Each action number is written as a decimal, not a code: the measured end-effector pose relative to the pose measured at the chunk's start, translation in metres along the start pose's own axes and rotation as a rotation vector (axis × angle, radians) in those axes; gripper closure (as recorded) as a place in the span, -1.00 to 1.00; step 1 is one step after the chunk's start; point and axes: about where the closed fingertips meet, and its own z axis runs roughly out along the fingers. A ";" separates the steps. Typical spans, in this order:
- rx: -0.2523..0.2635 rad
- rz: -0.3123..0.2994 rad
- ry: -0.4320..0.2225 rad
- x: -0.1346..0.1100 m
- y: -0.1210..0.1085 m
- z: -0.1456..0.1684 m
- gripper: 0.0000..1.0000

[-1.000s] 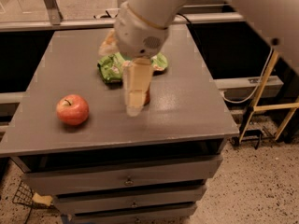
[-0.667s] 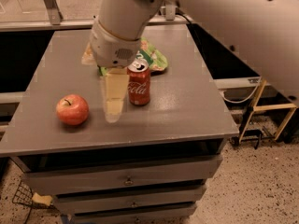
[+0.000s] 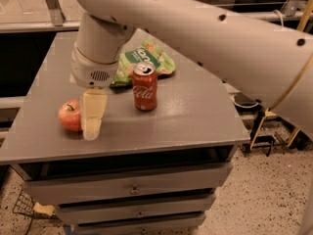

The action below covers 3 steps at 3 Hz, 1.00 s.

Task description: Pick apple

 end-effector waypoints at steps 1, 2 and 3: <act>-0.016 -0.008 -0.040 -0.008 -0.009 0.026 -1.00; -0.026 -0.041 -0.061 -0.015 -0.016 0.043 -0.68; -0.026 -0.081 -0.060 -0.012 -0.024 0.047 -0.06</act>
Offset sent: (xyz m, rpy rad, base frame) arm 0.0102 0.0550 -0.0433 0.0697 0.0287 0.0976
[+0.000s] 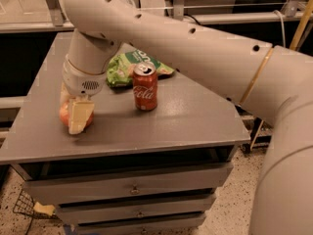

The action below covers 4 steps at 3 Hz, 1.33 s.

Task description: Pick apple

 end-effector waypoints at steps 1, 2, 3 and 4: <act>0.003 -0.025 0.008 0.006 -0.005 -0.004 0.40; -0.004 -0.142 -0.100 0.003 -0.011 -0.040 0.98; -0.003 -0.286 -0.190 -0.008 -0.016 -0.078 1.00; 0.027 -0.391 -0.204 -0.022 -0.015 -0.112 1.00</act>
Offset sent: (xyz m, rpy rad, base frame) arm 0.0262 -0.0282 0.0793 0.2237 -0.0583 0.2807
